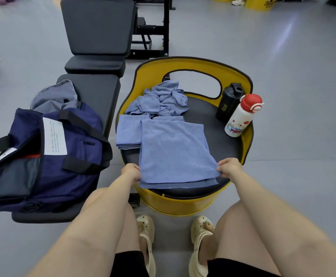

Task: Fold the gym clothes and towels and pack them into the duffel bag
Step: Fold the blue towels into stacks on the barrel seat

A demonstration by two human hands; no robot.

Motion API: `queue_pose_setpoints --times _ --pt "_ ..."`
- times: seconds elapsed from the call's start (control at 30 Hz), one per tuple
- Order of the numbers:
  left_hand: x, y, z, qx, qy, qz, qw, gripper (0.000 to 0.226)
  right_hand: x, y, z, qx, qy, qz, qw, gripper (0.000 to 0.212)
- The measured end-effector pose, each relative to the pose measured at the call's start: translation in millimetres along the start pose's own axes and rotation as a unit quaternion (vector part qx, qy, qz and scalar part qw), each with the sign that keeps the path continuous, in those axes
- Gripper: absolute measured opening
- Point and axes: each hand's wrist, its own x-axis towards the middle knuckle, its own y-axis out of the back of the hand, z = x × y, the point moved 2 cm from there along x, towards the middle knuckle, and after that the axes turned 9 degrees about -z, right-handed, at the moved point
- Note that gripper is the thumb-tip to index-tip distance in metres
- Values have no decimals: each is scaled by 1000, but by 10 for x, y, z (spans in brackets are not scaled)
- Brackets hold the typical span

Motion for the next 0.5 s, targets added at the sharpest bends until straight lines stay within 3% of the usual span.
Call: queue_pose_setpoints --times 0.27,0.5 --pt "57 34 -64 158 25 -11 987 26 69 -59 80 -156 -28 -39 987 25" --pt "-9 -60 5 254 45 -59 964 31 174 -121 120 -273 -14 -33 961 22"
